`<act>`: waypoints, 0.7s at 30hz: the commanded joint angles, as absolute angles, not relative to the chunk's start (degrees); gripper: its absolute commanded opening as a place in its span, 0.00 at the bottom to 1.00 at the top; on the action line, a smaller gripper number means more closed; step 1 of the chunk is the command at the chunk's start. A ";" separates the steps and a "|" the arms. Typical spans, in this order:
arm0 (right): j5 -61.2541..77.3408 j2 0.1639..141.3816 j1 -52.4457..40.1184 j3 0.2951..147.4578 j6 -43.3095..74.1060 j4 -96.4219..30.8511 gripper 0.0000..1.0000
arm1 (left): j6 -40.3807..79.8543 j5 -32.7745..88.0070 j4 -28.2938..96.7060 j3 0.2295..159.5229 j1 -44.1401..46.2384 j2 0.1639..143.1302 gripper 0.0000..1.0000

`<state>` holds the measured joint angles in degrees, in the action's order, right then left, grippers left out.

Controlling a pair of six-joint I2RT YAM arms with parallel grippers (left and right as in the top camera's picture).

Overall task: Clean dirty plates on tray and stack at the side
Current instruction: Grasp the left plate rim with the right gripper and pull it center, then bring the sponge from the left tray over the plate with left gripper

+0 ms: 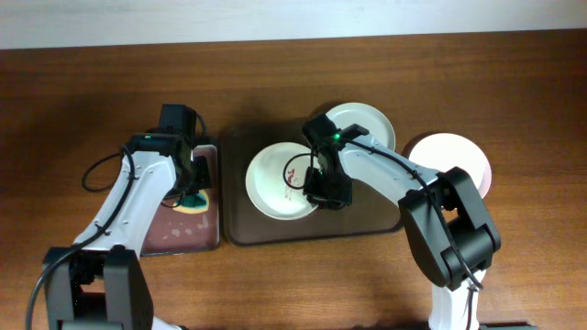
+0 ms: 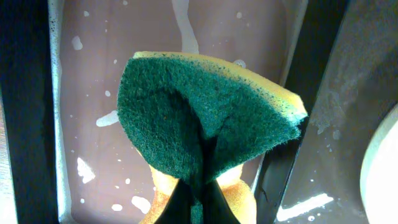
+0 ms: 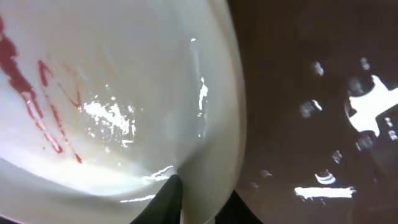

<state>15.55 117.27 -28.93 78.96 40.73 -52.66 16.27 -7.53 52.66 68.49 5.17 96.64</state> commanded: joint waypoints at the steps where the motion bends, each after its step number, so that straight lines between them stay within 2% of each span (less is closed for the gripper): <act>1: 16.01 118.34 -29.34 78.98 36.60 -54.54 0.21 | 16.88 -7.77 52.49 68.27 4.82 95.66 0.00; 6: 12.99 118.34 -25.96 79.96 32.86 -53.54 0.26 | 16.88 -7.77 52.49 68.27 4.82 95.66 0.00; 12: 13.50 118.34 -22.09 83.07 22.70 -52.47 0.24 | 16.88 -7.77 52.27 68.27 4.82 95.66 0.00; 13: 13.67 118.34 -22.11 83.05 22.70 -52.34 0.24 | 16.88 -7.77 52.27 68.27 4.82 95.66 0.00; 15: 13.96 118.34 -22.46 83.05 22.70 -52.31 0.15 | 16.88 -7.77 52.27 68.29 4.82 95.66 0.00; 21: 20.18 118.34 -23.94 82.67 22.96 -51.20 0.04 | 16.88 -6.39 52.31 68.27 4.82 95.66 0.00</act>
<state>16.12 117.40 -23.33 82.19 23.38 -51.96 16.27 -7.49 52.47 68.49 5.17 96.64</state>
